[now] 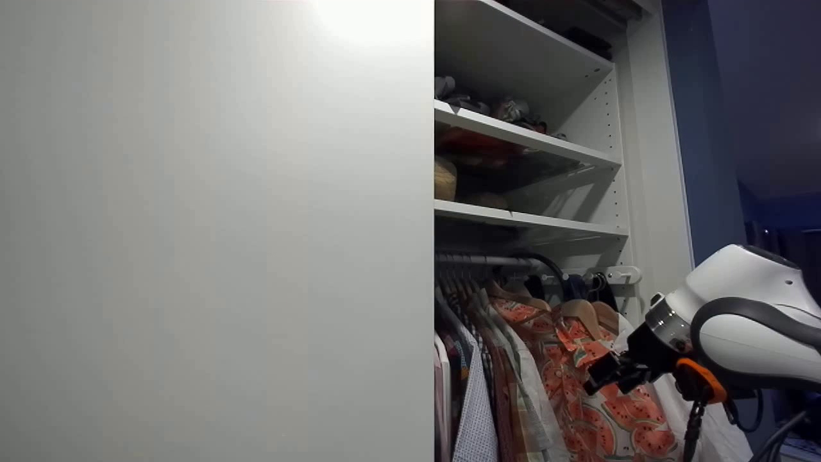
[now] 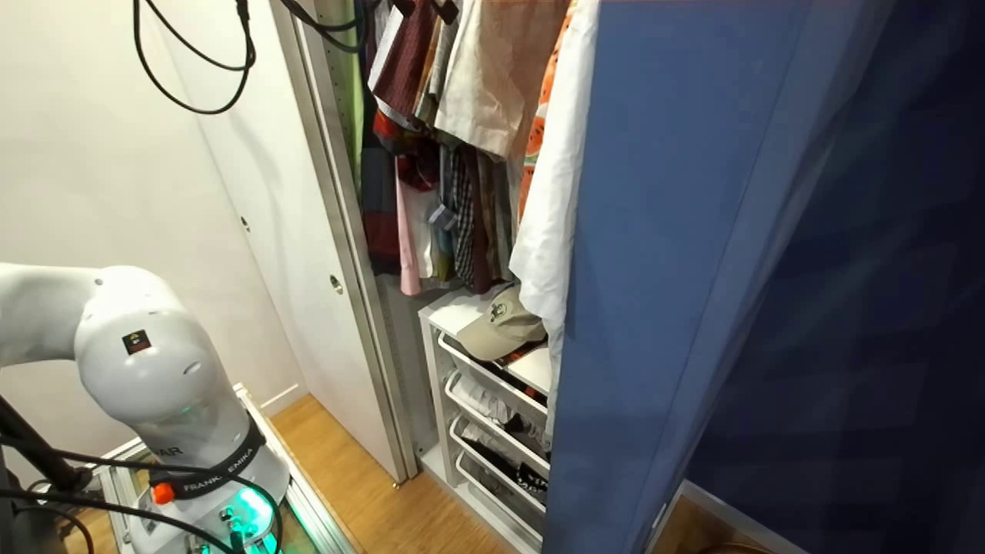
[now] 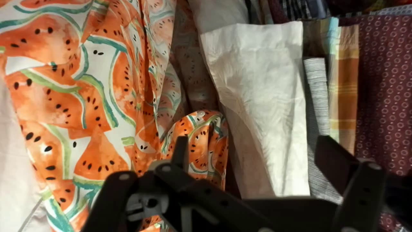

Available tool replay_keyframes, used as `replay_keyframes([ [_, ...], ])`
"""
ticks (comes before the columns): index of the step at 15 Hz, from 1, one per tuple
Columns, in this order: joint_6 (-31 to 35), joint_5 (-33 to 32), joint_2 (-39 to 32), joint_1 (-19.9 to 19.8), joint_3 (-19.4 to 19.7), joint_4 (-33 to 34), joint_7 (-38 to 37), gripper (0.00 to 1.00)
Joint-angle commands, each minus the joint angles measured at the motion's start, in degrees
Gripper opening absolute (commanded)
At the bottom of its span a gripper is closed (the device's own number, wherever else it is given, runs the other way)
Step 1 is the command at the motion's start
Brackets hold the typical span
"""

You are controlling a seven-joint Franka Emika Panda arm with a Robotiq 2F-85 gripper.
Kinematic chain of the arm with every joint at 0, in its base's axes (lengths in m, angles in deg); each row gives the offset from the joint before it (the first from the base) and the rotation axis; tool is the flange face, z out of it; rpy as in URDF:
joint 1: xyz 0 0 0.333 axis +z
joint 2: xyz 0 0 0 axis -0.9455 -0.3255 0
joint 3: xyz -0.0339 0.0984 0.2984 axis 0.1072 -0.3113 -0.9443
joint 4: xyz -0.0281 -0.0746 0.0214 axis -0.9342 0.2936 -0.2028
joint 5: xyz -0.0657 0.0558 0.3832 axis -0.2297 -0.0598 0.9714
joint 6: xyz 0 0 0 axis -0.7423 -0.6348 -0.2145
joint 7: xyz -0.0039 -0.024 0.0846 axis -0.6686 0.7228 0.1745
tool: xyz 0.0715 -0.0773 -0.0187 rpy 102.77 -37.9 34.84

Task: Unhang the orange shirt.

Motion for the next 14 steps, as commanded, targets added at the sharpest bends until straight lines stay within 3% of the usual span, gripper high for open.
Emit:
replay_keyframes([
  [1,0.2,1.7,-0.3,-1.3,-0.3,0.5,-0.4,1.00],
  [7,13.9,-4.3,-3.4,-10.3,1.2,7.8,-0.5,1.00],
  [12,30.1,-1.9,-9.8,-10.8,4.4,10.1,-0.6,1.00],
  [13,31.7,-1.3,-11.4,-11.7,5.0,10.9,-1.8,1.00],
  [14,28.7,-1.9,-7.6,-10.9,3.8,8.1,0.0,1.00],
])
